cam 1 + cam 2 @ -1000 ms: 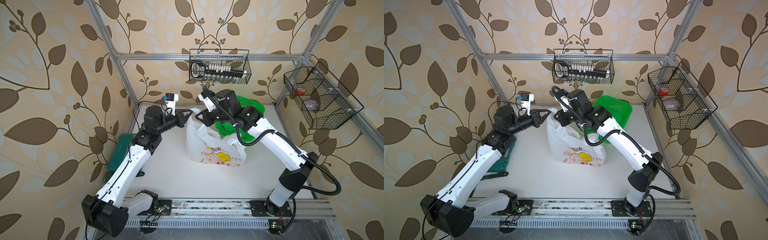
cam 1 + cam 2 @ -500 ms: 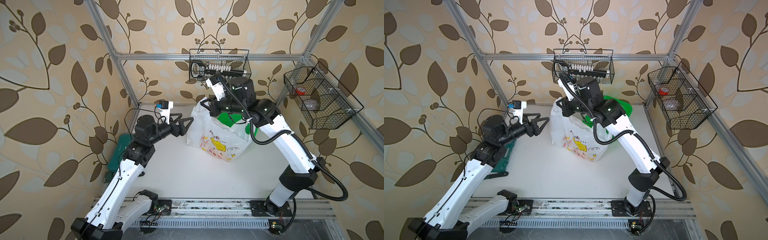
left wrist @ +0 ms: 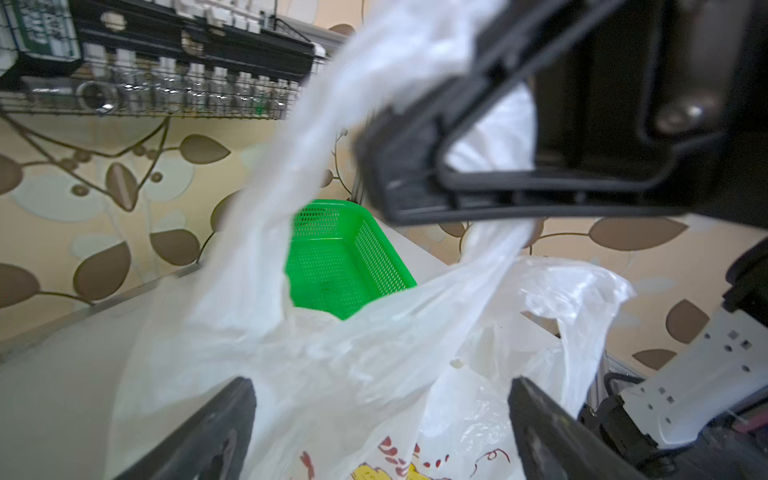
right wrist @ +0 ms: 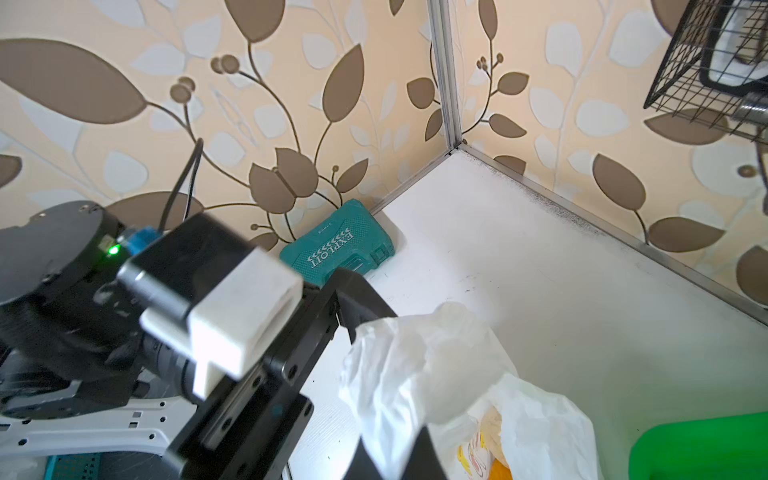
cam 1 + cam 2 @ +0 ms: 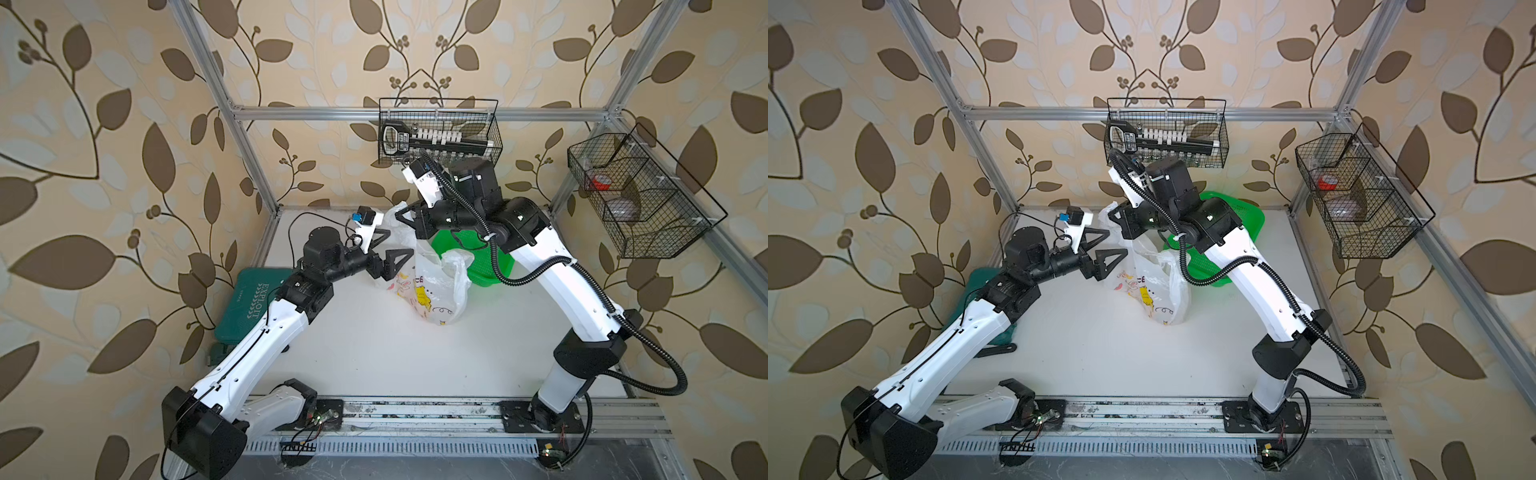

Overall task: Place the pears into plastic bags & tie knots
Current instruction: Tie the plastic bag at the center of the board.

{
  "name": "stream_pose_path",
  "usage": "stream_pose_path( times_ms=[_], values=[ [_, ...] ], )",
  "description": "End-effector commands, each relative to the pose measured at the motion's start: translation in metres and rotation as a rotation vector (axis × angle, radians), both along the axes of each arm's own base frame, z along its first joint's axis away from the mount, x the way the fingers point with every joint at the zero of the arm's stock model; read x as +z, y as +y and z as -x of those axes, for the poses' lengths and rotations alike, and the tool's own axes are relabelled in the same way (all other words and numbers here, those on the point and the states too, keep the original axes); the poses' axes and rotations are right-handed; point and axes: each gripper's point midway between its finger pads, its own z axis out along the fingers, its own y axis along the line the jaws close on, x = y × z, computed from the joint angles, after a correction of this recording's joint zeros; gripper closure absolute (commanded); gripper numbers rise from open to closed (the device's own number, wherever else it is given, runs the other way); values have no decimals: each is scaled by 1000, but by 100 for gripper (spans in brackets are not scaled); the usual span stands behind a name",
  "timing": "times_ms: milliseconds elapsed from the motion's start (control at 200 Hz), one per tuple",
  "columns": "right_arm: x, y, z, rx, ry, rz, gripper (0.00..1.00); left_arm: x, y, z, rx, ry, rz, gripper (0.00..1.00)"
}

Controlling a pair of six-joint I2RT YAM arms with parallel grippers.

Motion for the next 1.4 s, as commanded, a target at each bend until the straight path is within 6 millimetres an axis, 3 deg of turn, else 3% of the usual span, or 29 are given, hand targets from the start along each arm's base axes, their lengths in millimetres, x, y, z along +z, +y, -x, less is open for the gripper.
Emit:
stream_pose_path(
  times_ms=[0,255,540,735,925,965,1115,1175,1215,1255,1320,1395],
  values=[
    [-7,3,7,39,13,24,100,43,-1,5,20,-229,-10,2],
    [-3,3,15,51,3,21,100,54,13,-29,197,-333,-68,2],
    [0,2,22,62,-11,23,100,52,22,-32,254,-375,-102,1],
    [3,3,23,64,-19,18,100,49,-5,-25,87,-399,-99,1],
    [8,4,17,49,-36,13,100,30,-36,-27,-46,-346,-76,2],
    [10,4,16,43,-42,11,100,25,-39,-28,-57,-329,-66,7],
    [18,-4,14,17,-68,6,100,9,-39,-29,-50,-259,-35,51],
    [21,-8,15,12,-74,1,100,7,-37,-27,-44,-246,-17,63],
    [22,-10,15,8,-79,-3,100,6,-37,-26,-42,-231,-9,65],
    [23,-12,15,2,-80,-9,100,3,-37,-27,-44,-214,-8,61],
    [27,-14,15,-2,-84,-27,100,-5,-39,-27,-50,-184,1,39],
    [29,-14,16,1,-81,-34,100,-12,-41,-30,-53,-160,12,31]
  ],
)
